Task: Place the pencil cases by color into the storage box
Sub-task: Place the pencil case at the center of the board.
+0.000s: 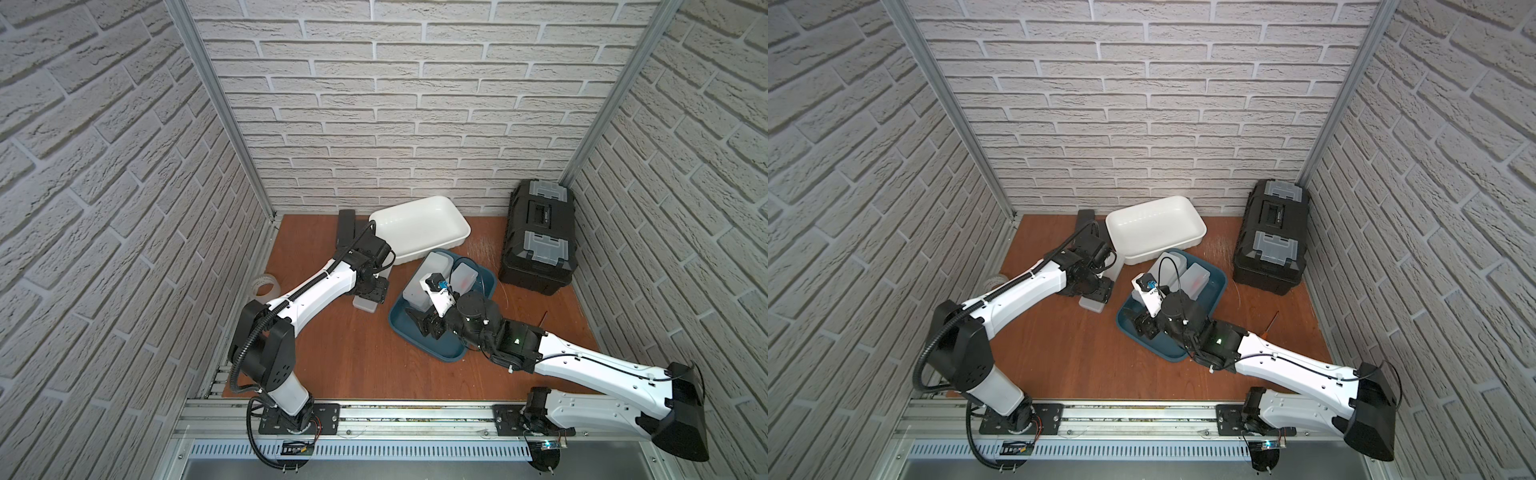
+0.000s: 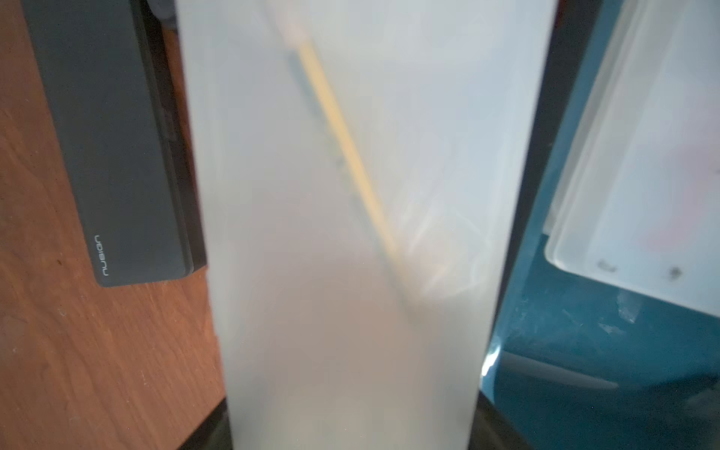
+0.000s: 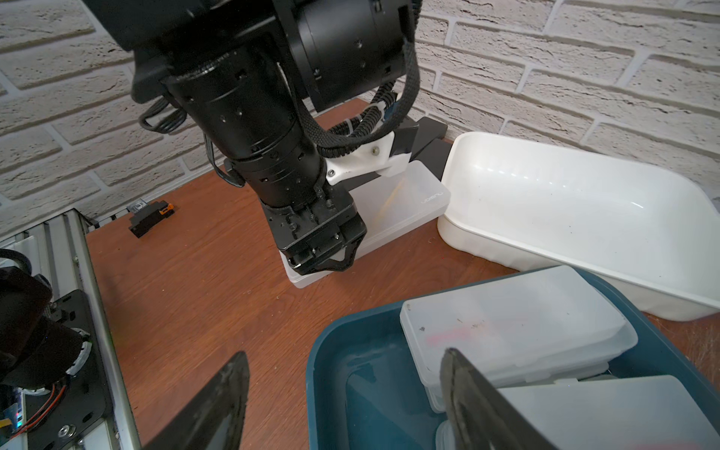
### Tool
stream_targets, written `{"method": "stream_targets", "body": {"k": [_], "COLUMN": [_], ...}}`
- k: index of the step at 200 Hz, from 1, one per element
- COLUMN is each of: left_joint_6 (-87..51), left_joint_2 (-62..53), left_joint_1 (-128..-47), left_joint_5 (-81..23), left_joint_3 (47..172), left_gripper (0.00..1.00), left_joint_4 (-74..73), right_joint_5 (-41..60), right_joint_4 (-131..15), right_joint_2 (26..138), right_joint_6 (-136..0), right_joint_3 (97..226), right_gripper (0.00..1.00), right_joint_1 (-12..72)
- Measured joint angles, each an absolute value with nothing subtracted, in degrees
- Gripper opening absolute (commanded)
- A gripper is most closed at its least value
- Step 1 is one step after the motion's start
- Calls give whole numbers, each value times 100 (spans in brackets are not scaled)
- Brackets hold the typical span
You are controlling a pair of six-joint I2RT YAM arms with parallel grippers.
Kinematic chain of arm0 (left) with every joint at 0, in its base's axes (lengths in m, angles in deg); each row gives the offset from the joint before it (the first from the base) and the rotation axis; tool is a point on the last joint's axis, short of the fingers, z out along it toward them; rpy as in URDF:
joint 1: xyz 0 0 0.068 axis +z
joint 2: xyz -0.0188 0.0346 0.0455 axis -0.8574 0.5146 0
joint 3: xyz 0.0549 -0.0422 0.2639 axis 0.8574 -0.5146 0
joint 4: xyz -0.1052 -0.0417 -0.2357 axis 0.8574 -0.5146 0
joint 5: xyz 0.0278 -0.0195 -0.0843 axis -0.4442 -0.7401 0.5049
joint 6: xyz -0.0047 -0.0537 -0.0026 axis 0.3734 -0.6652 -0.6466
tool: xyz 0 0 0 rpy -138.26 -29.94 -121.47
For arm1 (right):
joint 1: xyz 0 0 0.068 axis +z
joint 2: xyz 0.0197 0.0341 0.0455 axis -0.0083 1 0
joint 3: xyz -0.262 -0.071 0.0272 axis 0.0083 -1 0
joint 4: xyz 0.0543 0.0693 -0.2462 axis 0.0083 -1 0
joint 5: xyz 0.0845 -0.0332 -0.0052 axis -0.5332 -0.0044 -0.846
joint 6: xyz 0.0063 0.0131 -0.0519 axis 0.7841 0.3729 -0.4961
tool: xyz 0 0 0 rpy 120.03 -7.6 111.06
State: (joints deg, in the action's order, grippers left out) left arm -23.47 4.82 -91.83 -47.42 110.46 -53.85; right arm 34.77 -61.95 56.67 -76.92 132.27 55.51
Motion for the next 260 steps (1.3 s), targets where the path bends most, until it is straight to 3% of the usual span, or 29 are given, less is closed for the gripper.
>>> {"method": "stream_targets", "body": {"k": [112, 192, 227, 260], "left_joint_6": [-3899, -3998, -3447, -2953], "left_joint_2": [484, -40, -923, -1548], "left_joint_1": [-9027, -9008, -8129, -7045], "left_joint_5": [-4541, -4766, -4648, -4443], "left_joint_3": [8926, 9444, 9984, 9999], "left_gripper": [78, 85, 88, 93], "left_joint_4": [-3671, -4038, -4572, -5273], "right_joint_5": [3927, 3947, 3822, 3663], "right_joint_4": [-7246, -7641, -7893, -8291], "right_joint_2": [7077, 7507, 7940, 9232], "right_joint_6": [-6529, -5451, -5078, -4588], "right_joint_3": [14621, 14956, 15653, 17078], "right_gripper": [76, 75, 76, 77], "right_joint_1": [5551, 5575, 5588, 5601]}}
